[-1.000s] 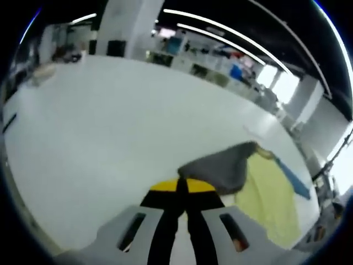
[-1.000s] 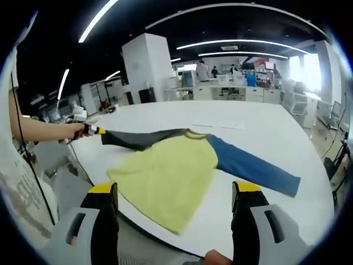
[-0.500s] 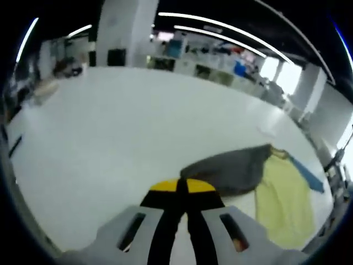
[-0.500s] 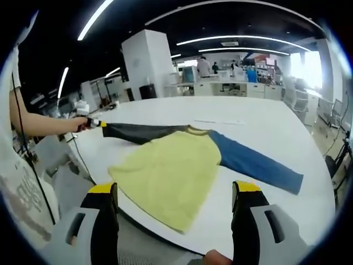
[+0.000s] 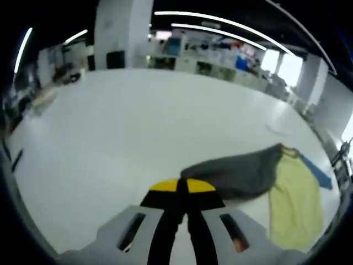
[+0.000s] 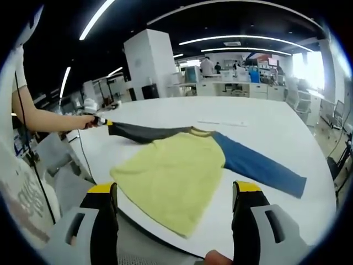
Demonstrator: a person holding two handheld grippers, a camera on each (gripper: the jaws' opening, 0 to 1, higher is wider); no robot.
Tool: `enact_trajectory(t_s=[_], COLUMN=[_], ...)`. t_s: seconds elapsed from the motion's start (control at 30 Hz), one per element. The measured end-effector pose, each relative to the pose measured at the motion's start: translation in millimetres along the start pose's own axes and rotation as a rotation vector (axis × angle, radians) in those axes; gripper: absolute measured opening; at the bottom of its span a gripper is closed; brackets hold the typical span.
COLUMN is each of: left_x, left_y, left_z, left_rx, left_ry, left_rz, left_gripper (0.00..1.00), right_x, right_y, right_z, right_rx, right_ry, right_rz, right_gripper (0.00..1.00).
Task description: Fold the garment on the visible template until the final outline fits inside the template.
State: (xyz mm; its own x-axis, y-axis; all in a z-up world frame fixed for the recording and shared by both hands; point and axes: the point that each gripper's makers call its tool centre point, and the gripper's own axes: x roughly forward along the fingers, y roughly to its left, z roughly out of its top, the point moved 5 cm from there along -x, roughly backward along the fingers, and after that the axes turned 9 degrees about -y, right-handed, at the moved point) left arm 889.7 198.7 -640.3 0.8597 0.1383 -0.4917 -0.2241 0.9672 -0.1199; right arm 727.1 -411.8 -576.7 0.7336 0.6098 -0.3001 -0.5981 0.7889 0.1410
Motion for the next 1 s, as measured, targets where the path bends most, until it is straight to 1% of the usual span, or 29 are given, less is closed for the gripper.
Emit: enact_trajectory(t_s=[0.03,0.2,0.43,0.6,0.73,0.8,0.87,0.97,1.0], left_x=[1,18,35,46,54,57,59,64,66], left_y=[0.6,8.2,12.2,16.0,23.6,27.5,28.0,27.6,27.3], left_z=[-0.1,0.8,-0.5,-1.4,-4.0,-8.8,-11.8,-15.1,-17.8], left_rx=[0.002,0.005,0.020,0.030,0.025,0.004,-0.011,-0.002,0.004], left_ry=[0.003,0.029,0.074,0.099,0.127,0.157,0.172,0.190,0.208], left_rz=[0.001,0.010,0.023,0.031,0.045,0.057,0.063,0.064,0.066], left_gripper=[0.00,0.00,0.00,0.00,0.00,0.00,0.00,0.00,0.00], right_x=[0,3,8,12,14,16,18,22,23], right_y=[0,4,7,4,4,4,5,5,6], right_z=[0.6,17.3,32.0,31.9,31.0,31.1,31.9,34.1,34.8], right_rx=[-0.001,-0.036,-0.056,-0.050,-0.046,-0.042,-0.042,-0.044,-0.044], right_ry=[-0.002,-0.071,-0.123,-0.119,-0.111,-0.109,-0.110,-0.115,-0.116], right_rz=[0.001,0.022,0.041,0.040,0.039,0.040,0.041,0.045,0.047], right_gripper=[0.86,0.89,0.90,0.90,0.90,0.90,0.90,0.90,0.90])
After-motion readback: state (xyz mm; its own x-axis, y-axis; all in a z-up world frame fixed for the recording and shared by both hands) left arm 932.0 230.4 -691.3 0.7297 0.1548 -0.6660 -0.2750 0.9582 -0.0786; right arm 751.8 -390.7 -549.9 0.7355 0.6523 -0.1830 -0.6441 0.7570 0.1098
